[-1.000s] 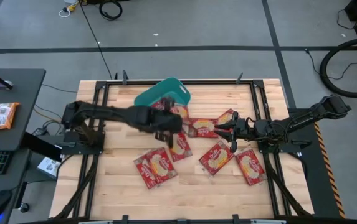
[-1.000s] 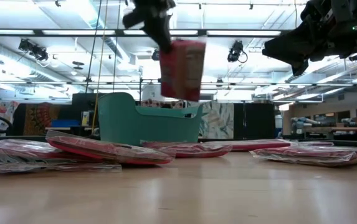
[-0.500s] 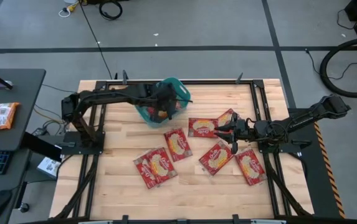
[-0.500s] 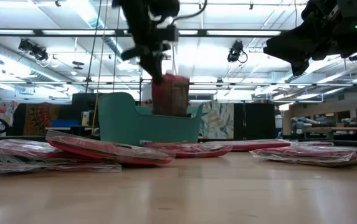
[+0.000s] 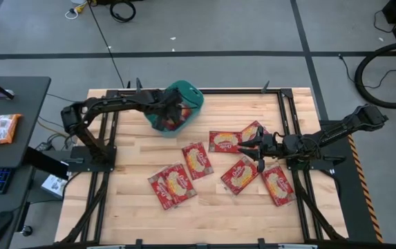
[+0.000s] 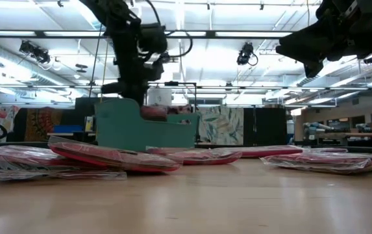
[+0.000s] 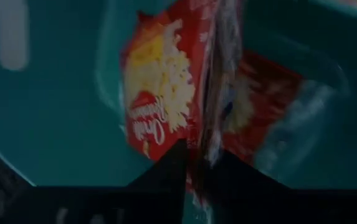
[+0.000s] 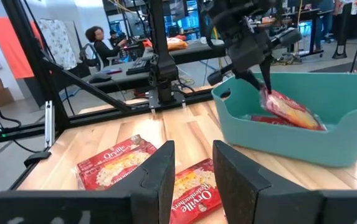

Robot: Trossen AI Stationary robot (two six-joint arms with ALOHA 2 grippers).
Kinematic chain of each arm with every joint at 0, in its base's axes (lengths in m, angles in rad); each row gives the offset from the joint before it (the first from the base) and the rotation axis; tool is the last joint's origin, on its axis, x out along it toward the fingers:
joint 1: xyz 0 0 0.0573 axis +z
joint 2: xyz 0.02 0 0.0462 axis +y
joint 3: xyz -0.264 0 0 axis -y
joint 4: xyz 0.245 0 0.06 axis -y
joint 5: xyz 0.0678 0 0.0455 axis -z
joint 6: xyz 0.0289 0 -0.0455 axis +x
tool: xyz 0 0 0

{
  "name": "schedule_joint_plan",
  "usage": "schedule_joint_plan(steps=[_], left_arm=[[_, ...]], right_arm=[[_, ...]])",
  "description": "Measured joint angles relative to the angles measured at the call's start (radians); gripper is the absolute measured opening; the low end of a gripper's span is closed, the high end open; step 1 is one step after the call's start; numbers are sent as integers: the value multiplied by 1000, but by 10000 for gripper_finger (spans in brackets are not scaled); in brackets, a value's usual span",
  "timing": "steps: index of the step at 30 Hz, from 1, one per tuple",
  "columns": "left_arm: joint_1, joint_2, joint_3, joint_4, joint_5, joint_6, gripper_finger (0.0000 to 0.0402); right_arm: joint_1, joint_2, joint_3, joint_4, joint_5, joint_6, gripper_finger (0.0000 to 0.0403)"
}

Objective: Sort popcorn bags into baskets
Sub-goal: Put the red popcorn bag into the green bin

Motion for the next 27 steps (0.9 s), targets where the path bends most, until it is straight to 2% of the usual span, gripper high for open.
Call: schedule_joint_plan(steps=[7,13,15,23,27], left_arm=[[-44,-24,0,-98,-66,-101,137],[-102,-42,18,-100,-244,-142,168],[-123,-42,53,-98,-219,-202,170],[-223,-46,133,27,63,-531,171],[-288,-46,133,84,109,-585,171]], right_arm=[[0,0,0,0,0,0,114],[0,0,0,3,0,-1,114],[0,0,0,4,0,-1,114],[0,0,0,0,1,-8,114],[-1,0,0,1,5,-8,114]])
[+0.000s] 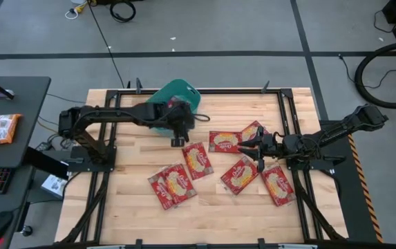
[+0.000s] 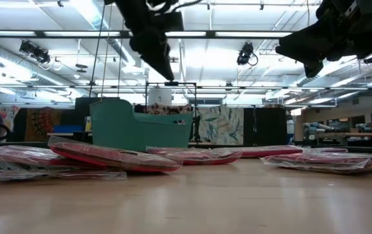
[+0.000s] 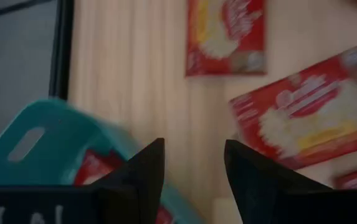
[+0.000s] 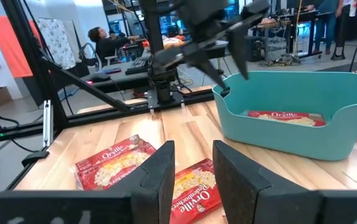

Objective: Sort popcorn bags into baskets
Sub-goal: Put the red popcorn bag into the green bin

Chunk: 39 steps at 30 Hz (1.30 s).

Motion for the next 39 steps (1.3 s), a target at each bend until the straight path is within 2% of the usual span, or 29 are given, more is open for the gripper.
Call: schedule_joint_plan(steps=[10,16,18,23,28,35,39], left_arm=[[-122,13,0,55,-12,-168,172],[-163,84,-1,132,-37,-189,192],[-172,112,-1,143,-37,-186,205],[-198,169,-1,145,-36,-160,224],[-233,201,-2,110,44,-189,216],[-300,215,-1,75,46,-284,209],[-341,217,-2,-5,72,-329,208]], right_arm=[[0,2,0,-10,22,28,114],[0,17,2,-92,69,35,114],[0,33,27,-178,89,53,114],[0,115,126,-366,135,87,114],[0,222,168,-368,117,70,114],[-4,329,224,-370,115,43,114],[-4,356,252,-369,100,23,114]])
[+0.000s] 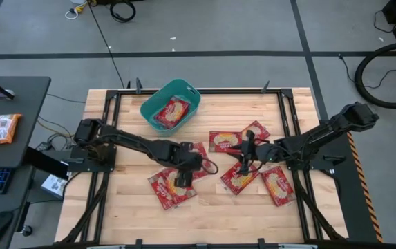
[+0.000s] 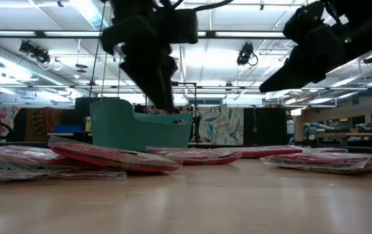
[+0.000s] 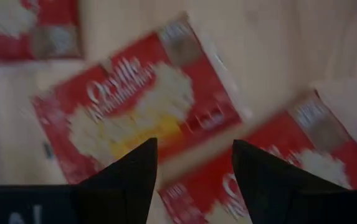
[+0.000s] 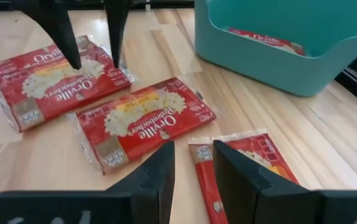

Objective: Sort popcorn bags into baskets
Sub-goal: Put the red popcorn bag into the green bin

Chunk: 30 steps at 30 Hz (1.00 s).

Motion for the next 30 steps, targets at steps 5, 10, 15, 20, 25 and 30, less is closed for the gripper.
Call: schedule_joint_plan(steps=[5,10,15,20,25,30], left_arm=[[-79,0,0,-110,51,-50,208],[-194,0,0,-221,20,-11,208],[-308,19,0,-272,-157,16,208],[-378,63,0,-272,-282,10,214],[-405,112,0,-283,-333,13,239],[-404,137,-1,-316,-360,18,251]], right_arm=[[-1,9,9,-6,-2,0,114],[-22,1,9,-10,12,-40,114],[-68,0,9,56,11,-116,114],[-115,0,9,104,-60,-154,114],[-143,0,9,107,-102,-155,114],[-150,0,8,110,-115,-147,114]])
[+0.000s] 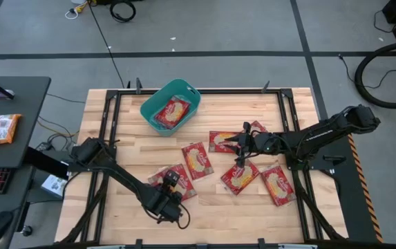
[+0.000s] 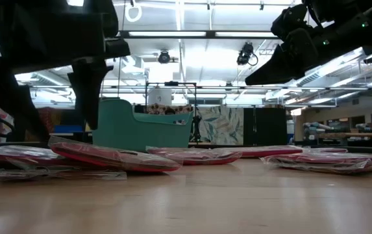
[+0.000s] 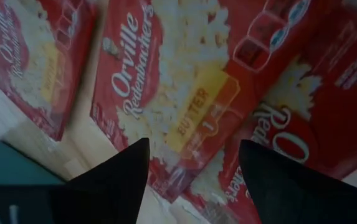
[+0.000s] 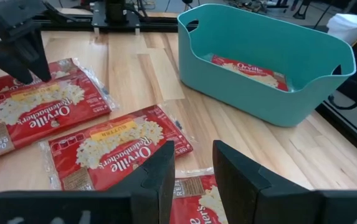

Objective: Sort popcorn bags into baskets
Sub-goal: Put the red popcorn bag into the green bin

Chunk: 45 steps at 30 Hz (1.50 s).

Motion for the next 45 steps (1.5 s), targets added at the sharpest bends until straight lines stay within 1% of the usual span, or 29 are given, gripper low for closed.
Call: schedule_joint_plan(steps=[4,9,13,16,18,21,27,30,36,41,45], left_arm=[[6,8,-18,4,16,4,246],[14,7,-53,59,-2,28,243],[27,5,-64,76,-6,30,243],[39,5,-65,87,-2,31,231],[49,5,-65,98,19,48,209],[62,5,-65,123,38,69,159],[87,8,-66,166,41,69,55],[89,8,-66,165,39,72,15],[88,-24,-68,152,48,68,4],[106,-120,-44,93,54,-1,3],[145,-220,-22,50,49,-100,2]], right_arm=[[0,0,0,11,-1,0,114],[0,0,0,16,-27,15,114],[2,0,0,18,-28,16,114],[2,0,0,18,-28,17,114],[2,0,0,19,-29,19,114],[2,0,0,19,-31,27,114],[2,0,0,19,-47,27,114],[2,0,0,19,-48,27,114],[3,0,0,18,-54,28,114],[3,0,0,18,-54,43,114],[3,0,0,18,-54,43,114]])
